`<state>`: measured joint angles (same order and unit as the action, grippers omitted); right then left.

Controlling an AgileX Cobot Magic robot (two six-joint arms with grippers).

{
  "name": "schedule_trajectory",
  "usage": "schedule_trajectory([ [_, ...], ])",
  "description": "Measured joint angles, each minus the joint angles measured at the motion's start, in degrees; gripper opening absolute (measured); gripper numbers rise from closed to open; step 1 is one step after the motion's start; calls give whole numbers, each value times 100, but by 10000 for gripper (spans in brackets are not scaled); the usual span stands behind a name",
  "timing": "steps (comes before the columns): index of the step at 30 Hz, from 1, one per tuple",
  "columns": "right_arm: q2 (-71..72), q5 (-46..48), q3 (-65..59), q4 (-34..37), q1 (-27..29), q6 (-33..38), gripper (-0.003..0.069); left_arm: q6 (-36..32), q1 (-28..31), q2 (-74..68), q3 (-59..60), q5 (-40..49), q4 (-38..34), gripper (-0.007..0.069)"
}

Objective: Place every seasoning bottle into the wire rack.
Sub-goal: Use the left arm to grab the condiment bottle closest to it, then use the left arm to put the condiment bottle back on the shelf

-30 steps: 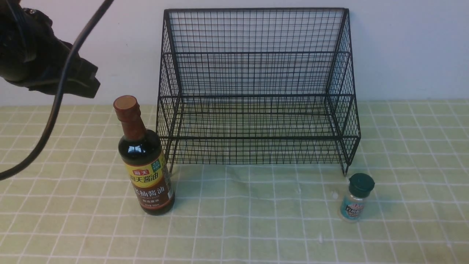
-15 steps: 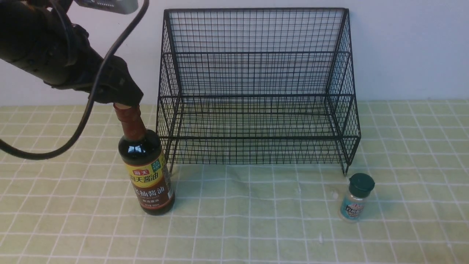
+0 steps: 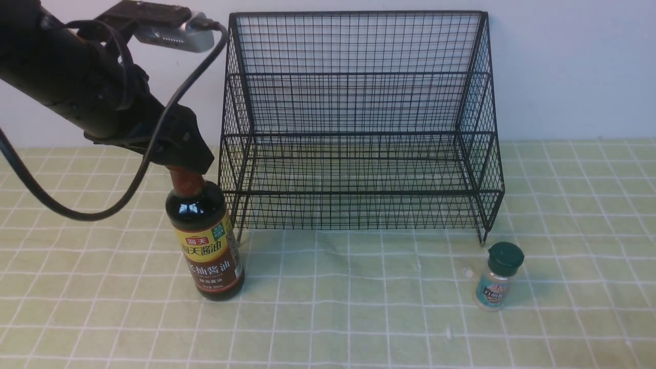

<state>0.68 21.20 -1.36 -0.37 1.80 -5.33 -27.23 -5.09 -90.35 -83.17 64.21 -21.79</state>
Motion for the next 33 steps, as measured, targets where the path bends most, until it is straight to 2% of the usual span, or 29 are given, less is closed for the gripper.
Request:
schedule_trajectory([
  [4, 0, 0, 0, 0, 0, 0, -15, 0, 0, -115, 0, 0, 0, 533],
  [7, 0, 0, 0, 0, 0, 0, -15, 0, 0, -177, 0, 0, 0, 462],
  [9, 0, 0, 0, 0, 0, 0, -15, 0, -12, -199, 0, 0, -8, 372],
  [10, 0, 0, 0, 0, 0, 0, -15, 0, -43, -202, 0, 0, -2, 304],
  [11, 0, 0, 0, 0, 0, -5, -15, -36, -64, -202, -6, -26, 69, 284],
  [20, 0, 0, 0, 0, 5, -5, -15, -96, -378, -132, -68, 98, 523, 277],
  [26, 0, 0, 0, 0, 5, 0, -15, 328, -485, 247, -170, 491, 755, 273],
  [33, 0, 0, 0, 0, 5, 0, -15, 468, -489, 735, -520, 607, 893, 273],
])
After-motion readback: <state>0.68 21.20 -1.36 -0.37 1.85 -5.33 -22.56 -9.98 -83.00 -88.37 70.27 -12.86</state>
